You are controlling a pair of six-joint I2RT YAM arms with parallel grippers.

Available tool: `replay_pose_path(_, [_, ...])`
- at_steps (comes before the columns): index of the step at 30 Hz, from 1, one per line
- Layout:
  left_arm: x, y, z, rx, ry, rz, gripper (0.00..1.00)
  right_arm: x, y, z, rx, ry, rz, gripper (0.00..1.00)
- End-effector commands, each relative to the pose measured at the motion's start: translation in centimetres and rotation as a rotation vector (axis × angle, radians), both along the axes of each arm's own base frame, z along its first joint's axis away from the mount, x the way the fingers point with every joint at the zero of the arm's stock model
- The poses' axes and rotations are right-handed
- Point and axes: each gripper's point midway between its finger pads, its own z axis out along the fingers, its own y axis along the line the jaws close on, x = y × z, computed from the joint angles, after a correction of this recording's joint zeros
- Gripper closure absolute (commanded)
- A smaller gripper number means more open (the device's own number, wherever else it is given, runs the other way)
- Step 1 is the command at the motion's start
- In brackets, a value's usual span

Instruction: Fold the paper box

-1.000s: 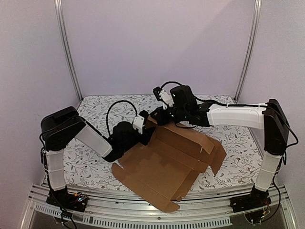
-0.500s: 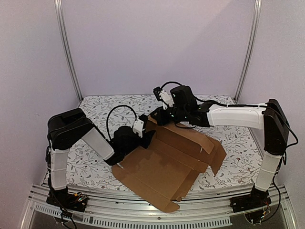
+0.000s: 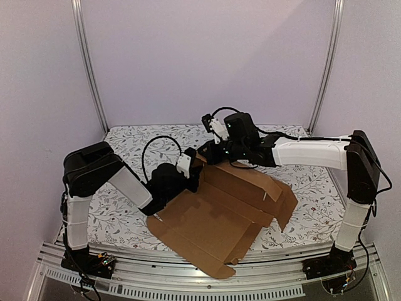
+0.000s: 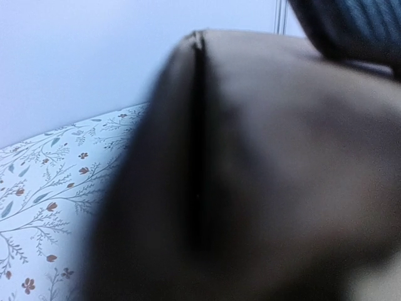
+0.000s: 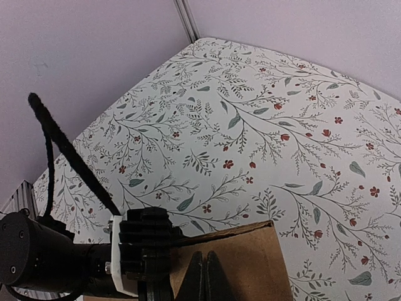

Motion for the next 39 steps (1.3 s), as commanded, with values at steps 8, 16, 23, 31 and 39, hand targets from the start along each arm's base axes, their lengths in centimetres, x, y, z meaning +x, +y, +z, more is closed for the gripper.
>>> replay_pose_path(8, [-0.2,0.7,-0.6,0.064,0.004,0.064,1.00,-1.3,-0.9,-1.6,-0.044,0.070,0.008,1.00])
replay_pose_path(16, [-0.3,2.5,0.1,0.079,-0.008,0.143,1.00,-1.2,-2.2,0.9,-0.045,0.017,-0.020,0.79])
replay_pose_path(23, [-0.7,4.9,0.1,0.089,0.000,0.233,1.00,-1.8,-4.7,3.3,-0.065,-0.041,-0.055,0.68])
replay_pose_path(31, [-1.3,7.6,0.2,0.100,0.019,0.355,1.00,-2.7,-9.1,5.1,-0.133,-0.094,-0.139,0.66])
replay_pose_path(39, [-1.8,9.8,0.1,0.095,0.077,0.457,1.00,-3.0,-14.9,4.7,-0.234,-0.042,-0.253,0.85])
